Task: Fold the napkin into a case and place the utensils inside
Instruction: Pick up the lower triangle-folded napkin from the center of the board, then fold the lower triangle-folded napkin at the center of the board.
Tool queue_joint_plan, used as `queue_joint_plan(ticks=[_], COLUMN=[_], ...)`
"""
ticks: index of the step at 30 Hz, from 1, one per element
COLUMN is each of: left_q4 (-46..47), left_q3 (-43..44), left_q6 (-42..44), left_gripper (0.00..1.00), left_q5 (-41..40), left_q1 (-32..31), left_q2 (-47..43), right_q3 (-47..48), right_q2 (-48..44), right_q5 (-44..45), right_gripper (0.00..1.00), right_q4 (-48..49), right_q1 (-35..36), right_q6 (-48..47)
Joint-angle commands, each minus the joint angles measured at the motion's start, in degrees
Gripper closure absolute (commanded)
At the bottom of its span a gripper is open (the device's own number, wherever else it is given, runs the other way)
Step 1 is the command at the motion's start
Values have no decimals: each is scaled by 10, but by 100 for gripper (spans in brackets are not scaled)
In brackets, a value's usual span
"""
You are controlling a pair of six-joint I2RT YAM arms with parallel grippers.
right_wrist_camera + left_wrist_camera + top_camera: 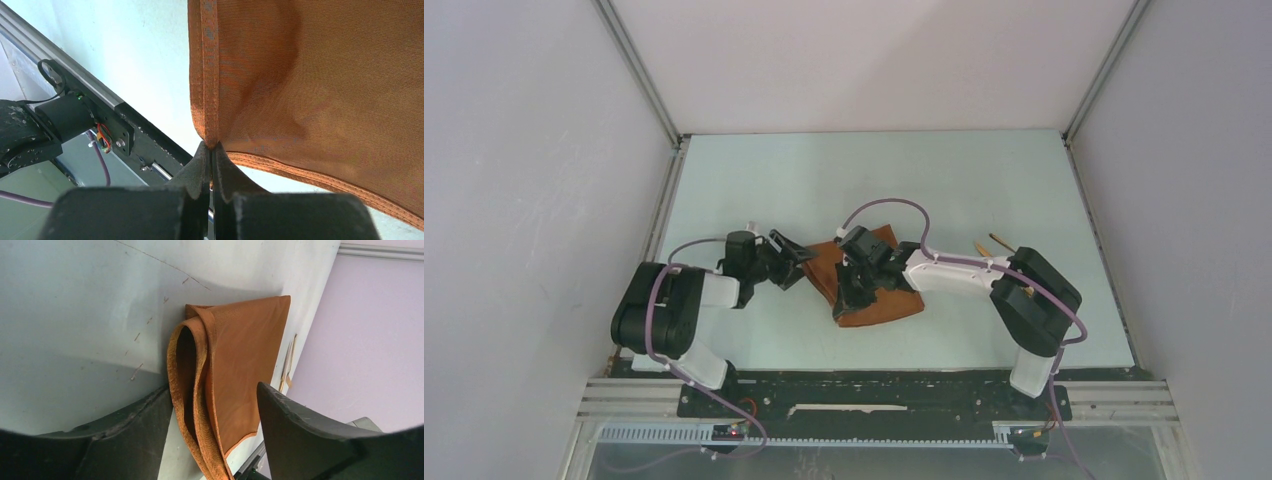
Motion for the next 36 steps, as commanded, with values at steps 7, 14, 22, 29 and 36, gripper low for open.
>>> queue_joint_plan(ticks=[7, 14, 22, 29, 36], left_q4=[-58, -94, -182, -306, -410], left_q3=[10, 33, 86, 172, 290], left_q6=[36, 56, 92, 124, 125], left_gripper=[50, 69, 92, 98, 100], left_q5=[-58, -76, -140, -229, -288], left_q1=[-3, -11, -47, -109, -175], left_q2=[5, -5, -38, -53, 15], right_q3=[-19, -42, -105, -203, -283], right_q2=[-39, -43, -54, -67, -70], right_q5=[-13, -27, -71, -153, -212], right_gripper=[100, 100, 100, 100, 100], right_q4=[30, 51, 123, 235, 320], right_q1=[-6, -6, -18, -61, -107], right_q6=[4, 10, 36, 76, 90])
